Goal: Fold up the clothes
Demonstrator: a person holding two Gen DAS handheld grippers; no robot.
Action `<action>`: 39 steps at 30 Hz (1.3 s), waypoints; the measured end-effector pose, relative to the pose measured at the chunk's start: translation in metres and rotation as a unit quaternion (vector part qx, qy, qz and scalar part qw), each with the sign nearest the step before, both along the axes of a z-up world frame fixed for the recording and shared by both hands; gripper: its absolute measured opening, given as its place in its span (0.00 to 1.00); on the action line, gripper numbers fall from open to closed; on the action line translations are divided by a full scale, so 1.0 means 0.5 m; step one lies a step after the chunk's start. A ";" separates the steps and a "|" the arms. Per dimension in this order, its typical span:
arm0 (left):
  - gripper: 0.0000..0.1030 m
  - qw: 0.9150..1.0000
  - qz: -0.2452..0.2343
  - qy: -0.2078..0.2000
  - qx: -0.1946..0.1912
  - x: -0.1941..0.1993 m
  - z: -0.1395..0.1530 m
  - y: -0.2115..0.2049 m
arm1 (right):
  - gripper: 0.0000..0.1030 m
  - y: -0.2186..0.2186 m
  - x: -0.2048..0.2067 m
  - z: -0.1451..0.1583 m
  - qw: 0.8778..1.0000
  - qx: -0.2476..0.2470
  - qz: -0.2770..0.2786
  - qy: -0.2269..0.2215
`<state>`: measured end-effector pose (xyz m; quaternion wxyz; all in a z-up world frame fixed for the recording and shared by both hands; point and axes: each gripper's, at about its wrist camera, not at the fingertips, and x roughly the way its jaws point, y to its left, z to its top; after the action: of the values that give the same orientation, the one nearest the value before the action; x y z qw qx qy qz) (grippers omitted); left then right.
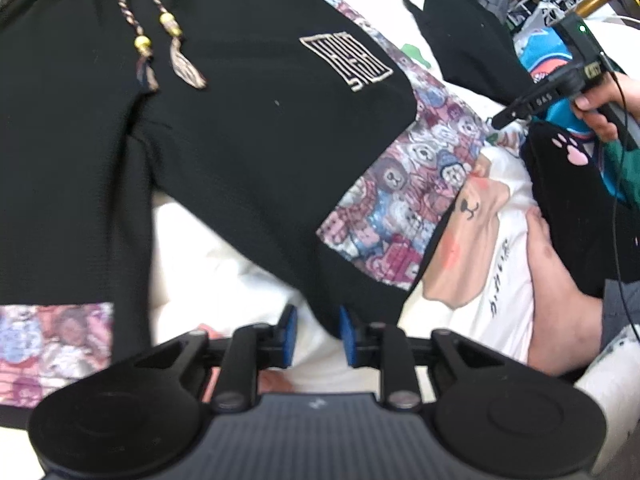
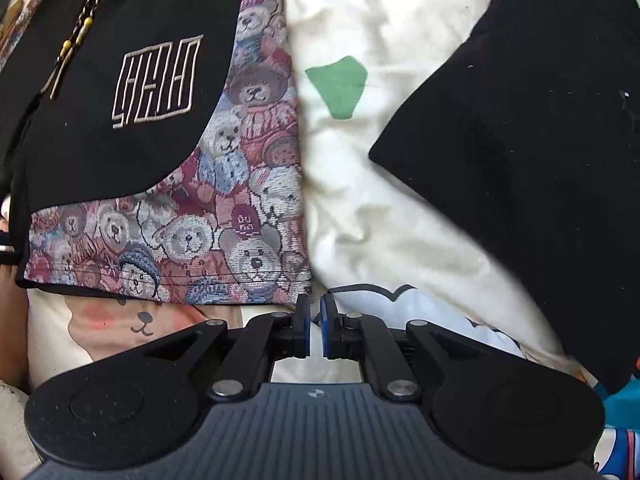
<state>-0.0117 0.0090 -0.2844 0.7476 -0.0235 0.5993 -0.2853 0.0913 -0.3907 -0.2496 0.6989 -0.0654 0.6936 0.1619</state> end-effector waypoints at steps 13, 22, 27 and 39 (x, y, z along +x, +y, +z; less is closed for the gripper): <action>0.28 0.997 0.028 -0.077 0.006 0.106 0.048 0.013 | 0.16 0.041 0.057 0.029 0.997 0.029 -0.011 -0.074; 0.27 0.997 -0.020 -0.069 0.021 0.147 -0.020 -0.055 | 0.18 0.125 0.120 0.003 0.994 0.040 0.004 -0.105; 0.28 0.997 -0.041 -0.067 0.017 0.129 -0.044 -0.065 | 0.19 0.168 0.150 -0.017 0.993 0.044 0.016 -0.110; 0.26 0.997 -0.044 -0.067 -0.004 0.081 -0.014 -0.036 | 0.22 0.186 0.150 -0.062 0.997 -0.035 0.049 -0.039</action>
<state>0.0288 -0.0091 -0.2914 0.7729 0.0188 0.5469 -0.3211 0.1663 -0.2977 -0.2805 0.7143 -0.1298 0.6667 0.1687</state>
